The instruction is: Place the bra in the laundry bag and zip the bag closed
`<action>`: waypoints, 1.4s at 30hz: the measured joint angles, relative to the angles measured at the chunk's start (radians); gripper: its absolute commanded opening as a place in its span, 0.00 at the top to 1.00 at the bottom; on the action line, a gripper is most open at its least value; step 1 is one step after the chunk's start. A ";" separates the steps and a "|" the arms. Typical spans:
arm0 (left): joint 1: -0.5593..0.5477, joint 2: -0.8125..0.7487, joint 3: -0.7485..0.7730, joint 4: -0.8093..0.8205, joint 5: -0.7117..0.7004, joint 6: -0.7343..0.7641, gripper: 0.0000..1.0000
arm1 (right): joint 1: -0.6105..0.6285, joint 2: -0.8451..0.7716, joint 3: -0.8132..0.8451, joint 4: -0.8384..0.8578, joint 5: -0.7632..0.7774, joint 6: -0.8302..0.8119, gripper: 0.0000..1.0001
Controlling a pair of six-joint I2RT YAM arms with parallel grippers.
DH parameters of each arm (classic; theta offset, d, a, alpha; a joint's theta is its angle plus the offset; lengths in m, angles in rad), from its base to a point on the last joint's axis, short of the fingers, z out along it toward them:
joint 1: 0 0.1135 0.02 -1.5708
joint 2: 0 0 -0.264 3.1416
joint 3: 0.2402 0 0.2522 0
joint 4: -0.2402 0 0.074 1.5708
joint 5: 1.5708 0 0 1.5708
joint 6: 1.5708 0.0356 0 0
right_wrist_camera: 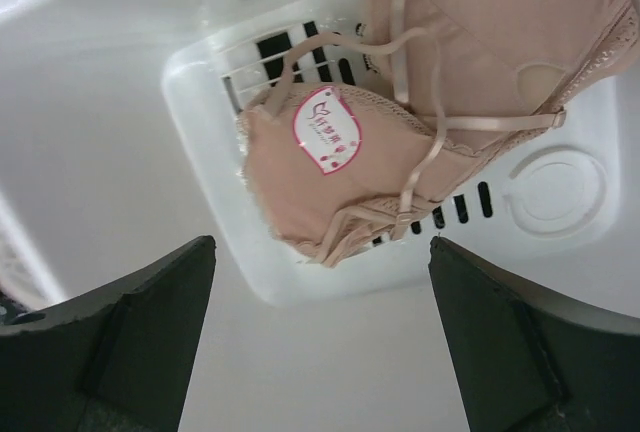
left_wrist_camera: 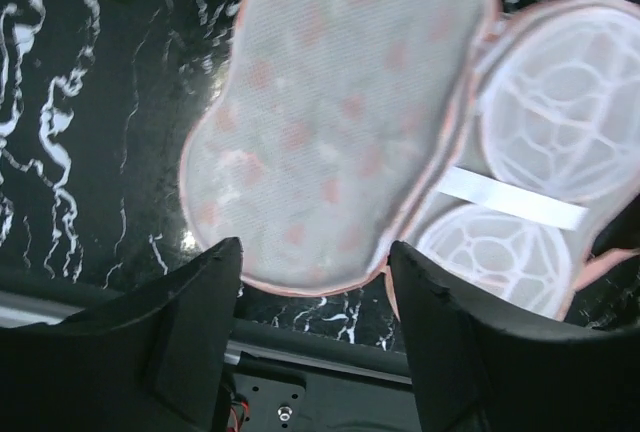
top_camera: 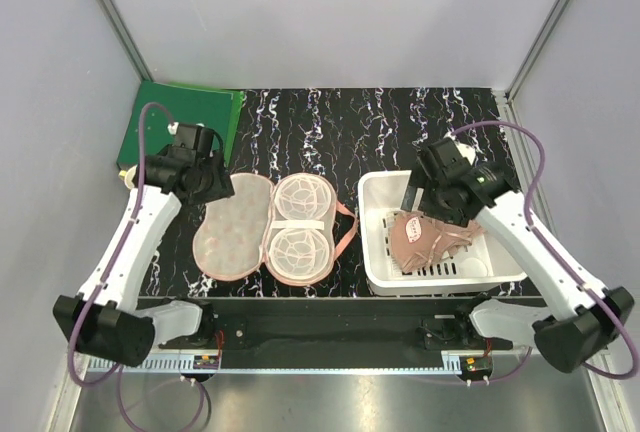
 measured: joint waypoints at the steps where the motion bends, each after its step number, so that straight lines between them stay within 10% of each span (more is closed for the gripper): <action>1: -0.023 -0.013 0.009 0.001 0.006 -0.006 0.43 | -0.029 0.022 -0.011 0.001 0.001 -0.025 0.03; 14: -0.404 -0.106 0.008 0.087 0.174 -0.022 0.34 | 0.004 0.229 -0.161 0.275 -0.046 -0.047 0.06; 22: -0.402 -0.309 -0.057 0.092 0.019 0.052 0.01 | 0.066 0.310 -0.256 0.365 0.045 0.141 0.13; 27: -0.394 -0.365 -0.081 0.093 -0.074 0.060 0.01 | 0.067 0.343 -0.285 0.391 0.115 0.212 0.71; 30: -0.392 -0.390 -0.089 0.096 -0.102 0.070 0.01 | 0.067 0.341 -0.294 0.376 0.139 0.245 0.88; 42: -0.386 -0.385 -0.139 0.124 -0.024 0.065 0.01 | 0.067 -0.150 -0.130 0.120 0.211 0.127 1.00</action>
